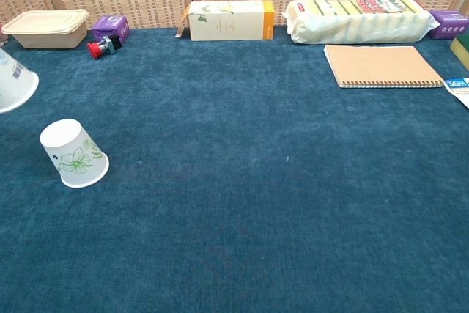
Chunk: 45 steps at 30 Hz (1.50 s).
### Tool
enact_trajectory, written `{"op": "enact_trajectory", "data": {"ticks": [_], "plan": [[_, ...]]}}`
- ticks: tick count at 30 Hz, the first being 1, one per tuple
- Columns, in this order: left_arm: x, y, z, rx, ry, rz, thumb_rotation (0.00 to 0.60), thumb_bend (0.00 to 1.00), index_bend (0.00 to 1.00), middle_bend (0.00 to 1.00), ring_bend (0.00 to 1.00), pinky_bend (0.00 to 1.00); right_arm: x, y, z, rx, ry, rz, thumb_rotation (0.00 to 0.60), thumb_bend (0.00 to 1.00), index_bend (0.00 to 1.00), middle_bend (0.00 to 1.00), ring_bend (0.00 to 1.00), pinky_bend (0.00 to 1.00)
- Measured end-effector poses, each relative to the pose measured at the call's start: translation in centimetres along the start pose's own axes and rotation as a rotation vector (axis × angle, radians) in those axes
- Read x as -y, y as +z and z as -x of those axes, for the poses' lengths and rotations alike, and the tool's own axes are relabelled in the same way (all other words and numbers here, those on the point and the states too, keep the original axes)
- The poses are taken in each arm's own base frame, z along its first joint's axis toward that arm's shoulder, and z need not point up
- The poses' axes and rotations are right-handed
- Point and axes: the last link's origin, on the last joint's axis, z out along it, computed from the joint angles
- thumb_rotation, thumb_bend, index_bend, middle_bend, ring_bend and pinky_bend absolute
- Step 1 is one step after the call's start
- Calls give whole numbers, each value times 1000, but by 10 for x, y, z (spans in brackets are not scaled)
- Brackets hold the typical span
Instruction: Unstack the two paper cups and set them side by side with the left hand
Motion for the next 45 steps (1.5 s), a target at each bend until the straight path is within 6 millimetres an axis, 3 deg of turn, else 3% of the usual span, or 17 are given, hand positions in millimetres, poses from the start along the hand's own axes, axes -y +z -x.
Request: {"op": "enact_trajectory", "data": {"ticks": [14,23,36,45], "plan": [[33,24,60,127,-25,-78,600,248,396,0,0,35,-1,1,1,8,-3,5,600,20,0,0,0,0],[19,32,80,152,12,-49,600,249,396,0,0,35,0,1,1,9,-4,7,600,20,0,0,0,0],[-32,44,88,153,46,40,600,248,397,0,0,34,-2,1,0,8,1,11,600,21,0,0,0,0],[-23,40,87,146,39,8,600,249,397,0,0,35,-1,1,1,12,0,7,600,20,0,0,0,0]]}}
